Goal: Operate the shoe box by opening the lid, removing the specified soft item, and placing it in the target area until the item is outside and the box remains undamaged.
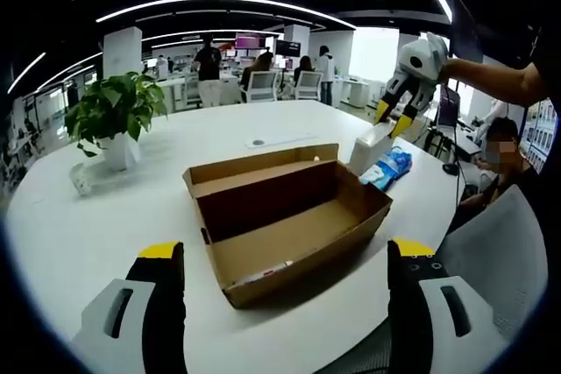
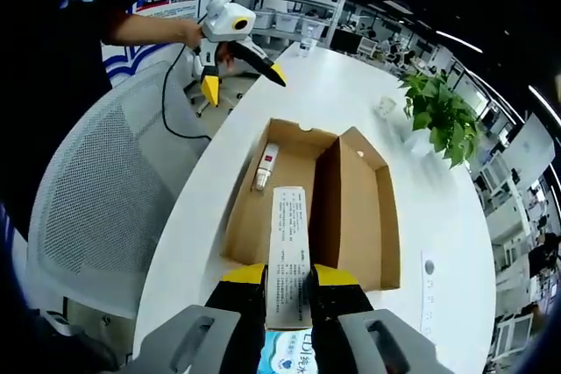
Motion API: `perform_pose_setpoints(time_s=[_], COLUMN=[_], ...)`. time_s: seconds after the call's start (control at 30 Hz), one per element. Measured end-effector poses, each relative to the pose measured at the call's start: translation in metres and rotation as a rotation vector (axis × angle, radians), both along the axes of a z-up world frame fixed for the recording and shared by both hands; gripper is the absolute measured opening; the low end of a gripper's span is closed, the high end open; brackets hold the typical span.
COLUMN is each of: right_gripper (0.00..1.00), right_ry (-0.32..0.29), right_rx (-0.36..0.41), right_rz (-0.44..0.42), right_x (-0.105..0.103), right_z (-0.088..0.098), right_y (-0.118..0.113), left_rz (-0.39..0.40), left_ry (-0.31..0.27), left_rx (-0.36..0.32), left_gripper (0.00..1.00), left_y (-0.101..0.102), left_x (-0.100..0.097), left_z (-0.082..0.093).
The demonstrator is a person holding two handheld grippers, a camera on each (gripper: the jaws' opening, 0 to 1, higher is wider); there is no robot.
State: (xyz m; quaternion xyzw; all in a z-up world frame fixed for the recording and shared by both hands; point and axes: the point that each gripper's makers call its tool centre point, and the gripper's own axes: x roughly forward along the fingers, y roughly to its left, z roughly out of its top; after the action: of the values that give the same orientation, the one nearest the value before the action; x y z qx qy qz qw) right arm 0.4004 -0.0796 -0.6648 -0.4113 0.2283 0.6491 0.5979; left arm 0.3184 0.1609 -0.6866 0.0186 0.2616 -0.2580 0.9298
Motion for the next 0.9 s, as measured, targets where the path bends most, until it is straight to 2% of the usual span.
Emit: perform_pose_setpoints(time_s=[0.33, 0.9], right_gripper=[0.14, 0.14], right_ry=[-0.021, -0.04], right_rx=[-0.019, -0.056], right_rz=[-0.013, -0.06], right_x=[0.009, 0.027], right_z=[0.005, 0.002], right_y=[-0.021, -0.062], left_rz=[-0.009, -0.027], left_ry=[0.003, 0.008], left_rx=[0.004, 0.002], left_gripper=[1.0, 1.0], left_y=[-0.003, -0.009], left_x=[-0.003, -0.007], left_z=[-0.002, -0.003])
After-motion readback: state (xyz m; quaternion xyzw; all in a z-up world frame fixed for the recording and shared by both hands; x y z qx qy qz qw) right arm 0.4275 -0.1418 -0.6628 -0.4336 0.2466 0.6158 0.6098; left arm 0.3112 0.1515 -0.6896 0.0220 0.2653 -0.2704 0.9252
